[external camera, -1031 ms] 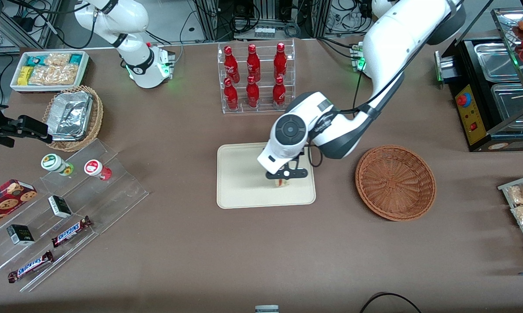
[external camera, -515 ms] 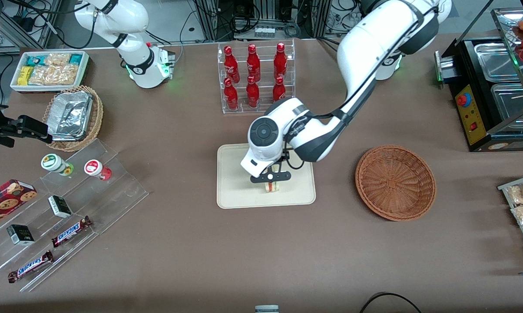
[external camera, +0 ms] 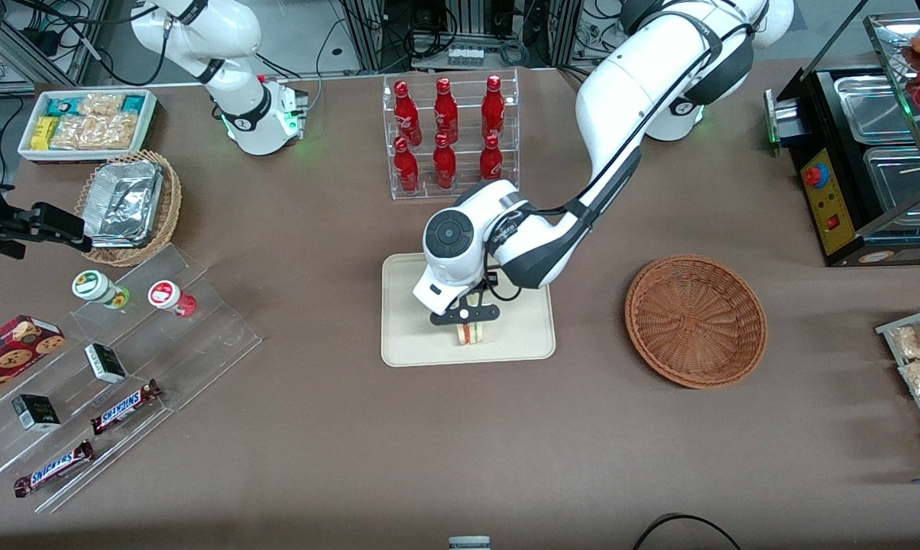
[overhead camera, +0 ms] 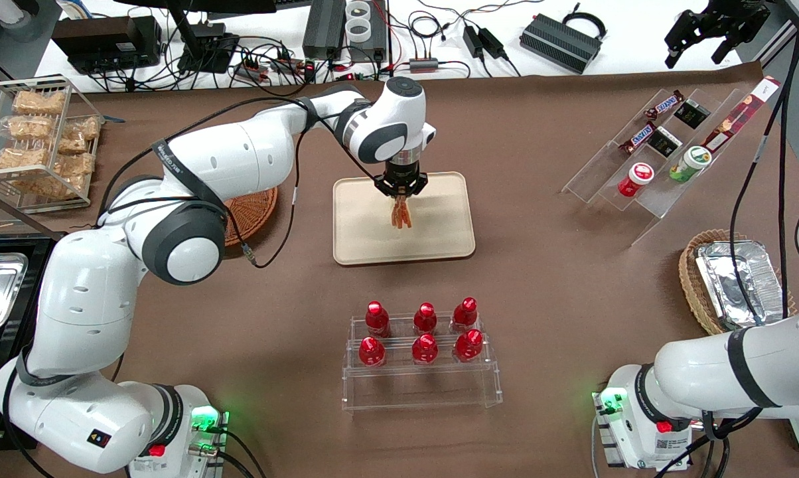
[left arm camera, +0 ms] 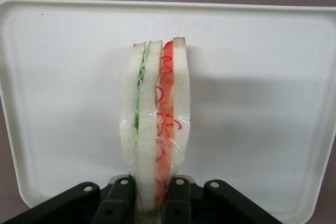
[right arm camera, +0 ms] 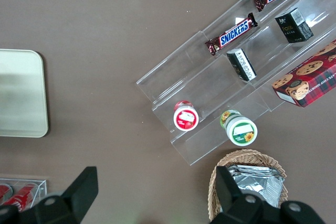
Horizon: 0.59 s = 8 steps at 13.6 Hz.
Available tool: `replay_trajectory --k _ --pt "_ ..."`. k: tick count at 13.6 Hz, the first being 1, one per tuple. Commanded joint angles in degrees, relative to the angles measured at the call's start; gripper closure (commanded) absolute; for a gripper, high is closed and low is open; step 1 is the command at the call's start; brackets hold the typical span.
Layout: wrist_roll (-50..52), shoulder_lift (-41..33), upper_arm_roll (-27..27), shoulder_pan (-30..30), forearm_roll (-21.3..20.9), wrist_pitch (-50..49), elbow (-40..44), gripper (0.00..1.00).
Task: Place sandwich from basket to tray
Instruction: 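Lower the sandwich onto the beige tray with the left gripper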
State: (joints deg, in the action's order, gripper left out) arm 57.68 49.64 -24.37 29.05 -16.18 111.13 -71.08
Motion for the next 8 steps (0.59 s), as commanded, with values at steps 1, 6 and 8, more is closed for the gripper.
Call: replay_trajectory --k 1,6,8 --pt "1.6 1.2 0.8 1.6 -1.3 -0.2 2.1 1.0" --pt "2.7 1.3 0.7 2.4 -3.1 0.0 0.2 1.0" --pt "2.9 1.3 0.7 2.5 -3.3 0.7 -0.6 1.0"
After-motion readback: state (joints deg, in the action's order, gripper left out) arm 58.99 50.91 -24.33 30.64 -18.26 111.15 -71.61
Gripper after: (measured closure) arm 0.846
